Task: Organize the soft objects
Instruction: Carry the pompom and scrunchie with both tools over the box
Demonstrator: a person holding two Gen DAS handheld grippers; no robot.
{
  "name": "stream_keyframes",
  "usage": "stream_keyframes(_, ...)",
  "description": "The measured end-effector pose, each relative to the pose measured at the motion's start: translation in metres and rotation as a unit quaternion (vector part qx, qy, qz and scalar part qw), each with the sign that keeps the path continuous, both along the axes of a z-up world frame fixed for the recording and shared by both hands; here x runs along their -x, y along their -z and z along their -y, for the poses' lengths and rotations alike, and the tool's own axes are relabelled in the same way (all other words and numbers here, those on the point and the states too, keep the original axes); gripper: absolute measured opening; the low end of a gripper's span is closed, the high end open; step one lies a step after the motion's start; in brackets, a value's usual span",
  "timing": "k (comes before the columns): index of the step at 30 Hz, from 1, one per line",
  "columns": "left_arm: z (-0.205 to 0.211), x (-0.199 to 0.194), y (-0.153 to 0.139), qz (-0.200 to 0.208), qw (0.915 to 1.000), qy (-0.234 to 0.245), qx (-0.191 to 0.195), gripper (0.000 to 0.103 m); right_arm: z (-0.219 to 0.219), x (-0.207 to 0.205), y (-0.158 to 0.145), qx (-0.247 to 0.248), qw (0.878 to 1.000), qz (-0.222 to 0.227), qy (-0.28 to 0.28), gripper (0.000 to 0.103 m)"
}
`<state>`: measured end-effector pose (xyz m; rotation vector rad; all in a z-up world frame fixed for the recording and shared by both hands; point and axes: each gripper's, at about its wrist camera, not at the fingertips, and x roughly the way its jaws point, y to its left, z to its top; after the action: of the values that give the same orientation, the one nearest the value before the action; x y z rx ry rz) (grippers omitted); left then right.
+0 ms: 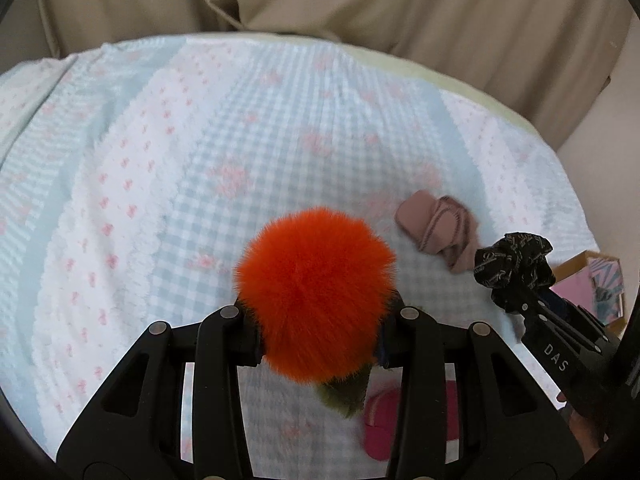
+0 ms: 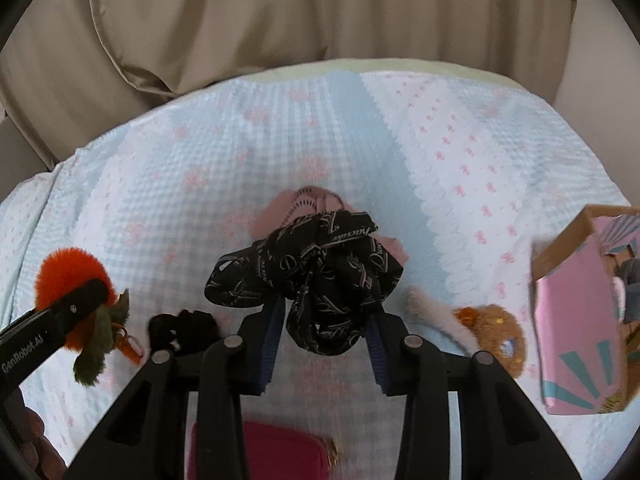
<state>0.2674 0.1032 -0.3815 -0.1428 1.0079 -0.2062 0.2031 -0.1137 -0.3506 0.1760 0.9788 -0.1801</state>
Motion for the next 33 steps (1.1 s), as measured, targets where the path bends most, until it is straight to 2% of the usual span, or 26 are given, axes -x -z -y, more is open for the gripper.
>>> stream_keyframes(9,0.022,0.022,-0.092,0.052,0.9986,0.005,-0.002,0.035,0.019,0.033,-0.096,-0.004,0.999,0.051,-0.004,0.036)
stream_keyframes(13,0.048,0.038,-0.146,0.083,0.9964,0.012,-0.006,0.035,0.042,0.051,-0.142,-0.007,0.997,0.071,-0.009,0.036)
stream_keyframes(18,0.099,0.065,-0.193,0.108,0.9937,0.026,-0.014,0.035,0.086,0.075,-0.187,-0.013,0.996,0.09,-0.011,0.036)
stream_keyframes(25,0.197,0.103,-0.222,0.117,0.9924,0.037,0.003,0.035,0.176,0.117,-0.226,0.012,0.996,0.088,-0.013,0.036)
stream_keyframes(33,0.324,0.134,-0.222,0.11,0.9911,0.073,0.014,0.035,0.287,0.153,-0.233,0.032,0.998,0.055,0.009,0.036)
